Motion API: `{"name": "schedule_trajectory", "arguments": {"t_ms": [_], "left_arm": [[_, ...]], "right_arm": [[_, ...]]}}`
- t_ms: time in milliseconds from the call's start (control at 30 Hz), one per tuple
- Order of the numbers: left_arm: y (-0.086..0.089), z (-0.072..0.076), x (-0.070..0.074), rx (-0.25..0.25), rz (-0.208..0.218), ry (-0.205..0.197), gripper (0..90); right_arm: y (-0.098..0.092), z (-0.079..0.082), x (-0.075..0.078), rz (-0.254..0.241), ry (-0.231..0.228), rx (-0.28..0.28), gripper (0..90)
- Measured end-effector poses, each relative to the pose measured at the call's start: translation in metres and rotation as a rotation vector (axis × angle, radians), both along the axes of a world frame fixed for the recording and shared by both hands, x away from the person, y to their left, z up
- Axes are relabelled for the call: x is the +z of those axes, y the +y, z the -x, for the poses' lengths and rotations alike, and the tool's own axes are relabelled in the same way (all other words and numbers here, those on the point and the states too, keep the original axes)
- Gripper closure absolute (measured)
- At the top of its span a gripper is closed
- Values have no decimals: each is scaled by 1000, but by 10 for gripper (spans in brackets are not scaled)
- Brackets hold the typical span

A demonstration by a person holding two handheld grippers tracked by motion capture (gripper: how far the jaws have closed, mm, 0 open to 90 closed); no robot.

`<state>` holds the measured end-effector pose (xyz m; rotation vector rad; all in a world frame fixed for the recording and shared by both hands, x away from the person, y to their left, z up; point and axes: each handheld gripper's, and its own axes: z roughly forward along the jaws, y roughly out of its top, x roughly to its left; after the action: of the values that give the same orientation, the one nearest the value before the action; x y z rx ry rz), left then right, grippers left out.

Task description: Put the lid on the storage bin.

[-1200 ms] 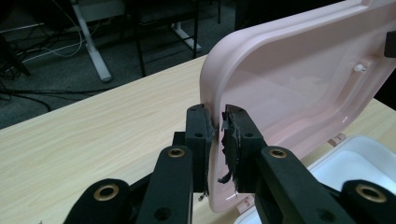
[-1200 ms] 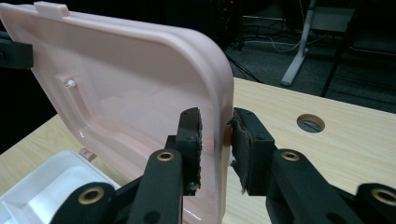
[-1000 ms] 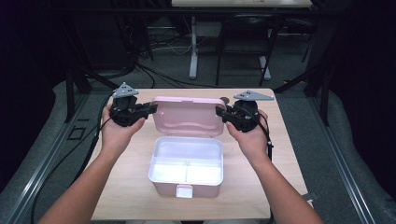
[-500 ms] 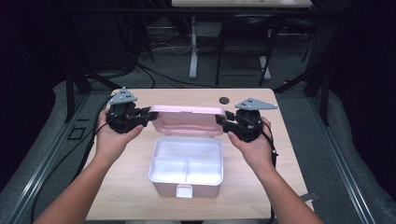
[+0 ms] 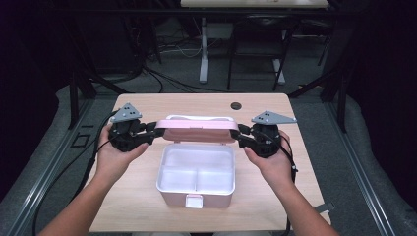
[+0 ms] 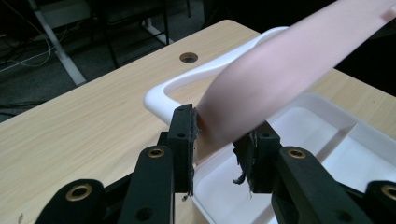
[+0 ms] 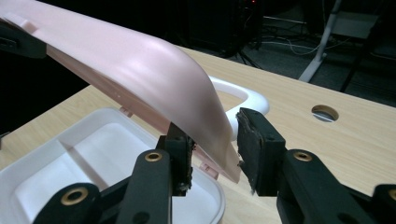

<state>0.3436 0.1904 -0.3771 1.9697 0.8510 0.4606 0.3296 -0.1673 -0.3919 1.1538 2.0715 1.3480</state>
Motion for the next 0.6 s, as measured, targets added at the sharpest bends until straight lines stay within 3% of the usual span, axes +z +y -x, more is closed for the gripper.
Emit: {"name": "schedule_trajectory", "arguments": {"t_ms": [233,333,400,433,500,567,600], "left_arm": [[4,11,-5,-37,-4,7,655],[5,19,-10,-47,-7,3,631],[7,22,-13,-52,-3,5,625],[7,24,-15,-56,-2,7,621],[9,28,-19,-62,-1,10,612],[10,32,-22,-68,-2,13,612],[11,35,-24,-70,-3,14,613]], "right_arm": [[1,12,-4,0,11,25,624],[1,21,-9,-11,6,62,611],[2,28,-11,21,-5,31,607],[1,30,-12,2,-6,68,607],[-1,36,-15,9,-15,70,608],[-4,40,-19,-21,-7,113,609],[-3,45,-19,30,-10,38,609]]}}
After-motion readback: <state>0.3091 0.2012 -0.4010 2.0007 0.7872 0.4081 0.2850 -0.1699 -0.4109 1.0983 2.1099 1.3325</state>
